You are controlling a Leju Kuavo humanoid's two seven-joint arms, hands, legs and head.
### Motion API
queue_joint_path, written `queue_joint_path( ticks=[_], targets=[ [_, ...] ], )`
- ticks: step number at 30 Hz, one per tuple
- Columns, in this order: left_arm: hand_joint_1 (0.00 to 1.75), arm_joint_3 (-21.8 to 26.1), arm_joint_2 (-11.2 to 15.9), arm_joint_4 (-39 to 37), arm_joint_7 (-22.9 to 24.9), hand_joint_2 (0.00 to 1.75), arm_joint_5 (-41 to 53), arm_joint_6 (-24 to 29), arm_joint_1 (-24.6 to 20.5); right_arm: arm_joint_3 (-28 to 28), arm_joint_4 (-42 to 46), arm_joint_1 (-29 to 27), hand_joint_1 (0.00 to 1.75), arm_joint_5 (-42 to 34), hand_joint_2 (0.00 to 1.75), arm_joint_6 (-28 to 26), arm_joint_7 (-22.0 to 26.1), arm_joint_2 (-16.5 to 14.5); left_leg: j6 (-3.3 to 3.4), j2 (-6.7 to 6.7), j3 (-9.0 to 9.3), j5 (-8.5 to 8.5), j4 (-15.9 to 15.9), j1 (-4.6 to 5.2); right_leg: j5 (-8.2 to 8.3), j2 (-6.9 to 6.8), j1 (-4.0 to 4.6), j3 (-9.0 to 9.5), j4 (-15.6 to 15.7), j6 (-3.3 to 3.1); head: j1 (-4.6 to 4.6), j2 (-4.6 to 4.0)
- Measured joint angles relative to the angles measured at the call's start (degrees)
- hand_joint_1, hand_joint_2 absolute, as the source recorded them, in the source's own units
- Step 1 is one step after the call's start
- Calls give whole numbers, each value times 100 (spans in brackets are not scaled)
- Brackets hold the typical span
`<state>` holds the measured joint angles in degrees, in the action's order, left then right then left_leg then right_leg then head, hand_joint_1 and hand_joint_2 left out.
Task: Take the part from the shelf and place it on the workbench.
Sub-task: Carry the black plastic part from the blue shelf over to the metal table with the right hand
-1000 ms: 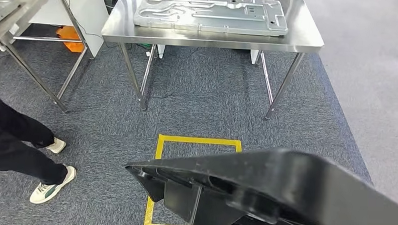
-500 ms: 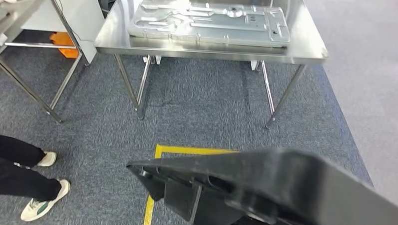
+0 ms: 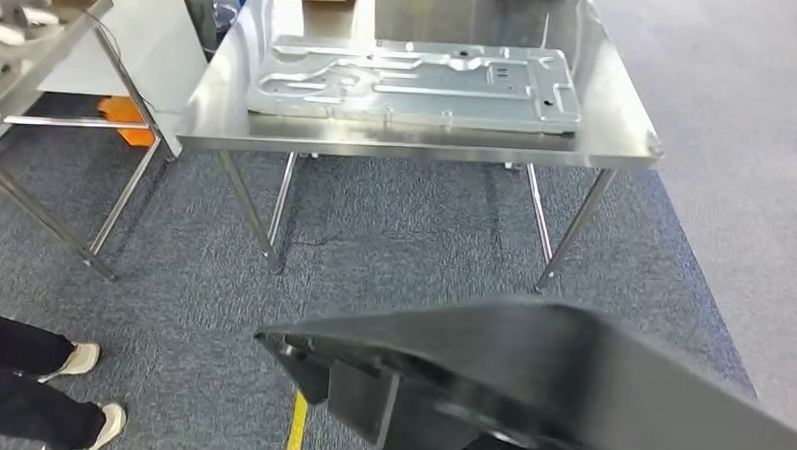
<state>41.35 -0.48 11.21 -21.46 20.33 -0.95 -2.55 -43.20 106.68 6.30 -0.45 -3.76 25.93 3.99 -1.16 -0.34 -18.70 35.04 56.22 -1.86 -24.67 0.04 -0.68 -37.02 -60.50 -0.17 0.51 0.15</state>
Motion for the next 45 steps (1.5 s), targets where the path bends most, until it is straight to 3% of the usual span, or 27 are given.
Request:
queue_joint_path(
  ticks=[2,4,6,7,10,11,12,14,16,17,19,20,21,22,23,24,26,29,33,35,37,38,39,41,42,43,45],
  targets=[
    [0,-1,-4,0,-2,0,3,-3,-38,0,14,14,175,-1,175,0,7,-14,-17,3,-230,85,453,-13,-43,16,-1,103,40,-101,1,0],
    [0,-2,-8,0,-2,0,4,-4,-44,1,15,10,175,-1,175,-2,5,-14,-23,5,-716,419,1164,2,-105,31,23,176,69,-160,1,0],
    [0,-1,-8,0,-3,0,6,-2,-15,1,13,3,175,-1,175,-4,4,-14,-13,5,-1166,650,1569,27,-180,56,59,257,79,-187,1,0],
    [0,-1,-8,0,-3,0,7,-2,-1,1,11,1,175,-1,175,-5,4,-14,15,5,-1285,557,1509,43,-220,66,83,307,79,-195,0,0],
    [0,2,1,-1,-13,0,14,0,20,1,4,-1,175,1,175,-6,3,-14,197,17,-1283,-300,654,123,-319,72,143,437,88,-202,-2,0],
    [0,3,6,-1,-19,0,16,1,22,1,2,0,175,2,175,-6,2,-14,248,21,-1263,-479,419,158,-332,76,142,449,92,-187,0,0],
    [0,4,11,-2,-26,0,16,2,27,1,-3,-1,175,2,175,-7,0,-14,288,25,-1263,-577,287,192,-341,80,131,450,102,-162,0,0],
    [0,9,20,-2,-36,0,16,5,32,1,-8,1,175,3,175,-7,-2,-14,313,20,-1260,-610,190,221,-350,91,115,454,132,-94,3,0],
    [0,20,17,-2,-40,0,16,9,34,1,-4,6,175,4,175,-7,0,-11,328,22,-1158,-686,72,176,-407,81,123,470,86,-33,2,0],
    [0,27,12,-2,-43,0,16,10,30,1,0,11,175,5,175,-8,3,-9,337,23,-1090,-706,7,145,-495,75,125,403,-77,1,2,0],
    [0,37,6,-2,-46,0,17,7,27,1,2,16,175,7,175,-10,5,-3,347,25,-996,-685,-53,115,-766,61,86,37,-734,71,1,0],
    [0,40,2,-2,-46,0,19,5,29,1,-2,13,175,7,175,-10,3,-1,341,26,-964,-652,-56,112,-873,56,53,-200,-1099,106,2,0],
    [0,42,-3,-2,-46,0,23,3,35,1,-8,7,175,8,175,-11,1,3,329,25,-923,-609,-55,107,-877,48,20,-388,-1333,139,2,0],
    [0,43,-10,-2,-46,0,31,3,42,1,-13,2,175,8,175,-11,0,5,311,21,-869,-561,-54,97,-760,39,-7,-479,-1363,168,1,0],
    [0,44,-17,-2,-48,0,40,3,48,1,-16,0,175,8,175,-11,0,7,291,14,-801,-506,-53,83,-536,30,-29,-459,-1182,192,1,0],
    [0,45,-21,-2,-50,0,50,3,50,1,-17,1,175,8,175,-13,0,8,264,7,-717,-440,-50,66,-241,18,-49,-341,-805,213,1,0],
    [0,55,-25,-2,-58,0,63,3,44,1,-24,6,175,8,175,-15,0,10,189,-1,-609,-315,-43,57,74,6,-45,-74,-179,208,0,0],
    [0,77,-25,-2,-70,0,69,3,27,1,-27,8,175,8,175,-17,0,12,105,-3,-604,-238,-26,73,8,7,-13,30,28,111,2,0],
    [0,83,-26,-2,-72,0,75,3,24,1,-27,6,175,8,175,-17,-1,12,78,2,-589,-225,-61,63,-31,18,2,17,19,55,3,0],
    [0,87,-30,-1,-80,0,95,-1,-2,1,-21,17,175,10,175,-17,2,7,10,11,-956,68,644,45,-145,11,7,162,88,-70,3,0],
    [0,91,-33,0,-91,0,112,-4,-7,1,-18,17,175,13,175,-18,3,1,-31,16,-1611,333,1675,37,-277,6,10,361,157,-162,3,0],
    [0,91,-34,0,-92,0,115,-3,9,1,-20,9,175,13,175,-19,2,1,-20,16,-1809,235,1822,39,-324,17,22,420,157,-166,4,0],
    [0,92,-34,0,-92,0,116,-3,22,1,-21,4,175,13,175,-20,2,1,5,16,-1891,-1,1721,44,-374,28,34,493,157,-166,4,0],
    [0,92,-33,0,-95,0,118,-3,34,1,-21,4,175,13,175,-21,2,1,97,15,-1786,-641,1039,80,-485,40,52,652,160,-152,3,0],
    [0,92,-30,0,-97,0,118,-3,35,1,-22,5,175,13,175,-21,2,1,143,18,-1698,-855,715,106,-536,44,69,710,157,-131,2,0],
    [0,92,-28,0,-99,0,119,-3,34,1,-22,5,175,13,175,-22,2,1,176,21,-1622,-944,490,129,-575,49,77,742,157,-105,2,0],
    [0,92,-24,0,-103,0,120,-2,30,1,-23,6,175,15,175,-23,2,1,205,22,-1561,-895,345,156,-615,56,83,758,180,-41,2,0]
  ],
)
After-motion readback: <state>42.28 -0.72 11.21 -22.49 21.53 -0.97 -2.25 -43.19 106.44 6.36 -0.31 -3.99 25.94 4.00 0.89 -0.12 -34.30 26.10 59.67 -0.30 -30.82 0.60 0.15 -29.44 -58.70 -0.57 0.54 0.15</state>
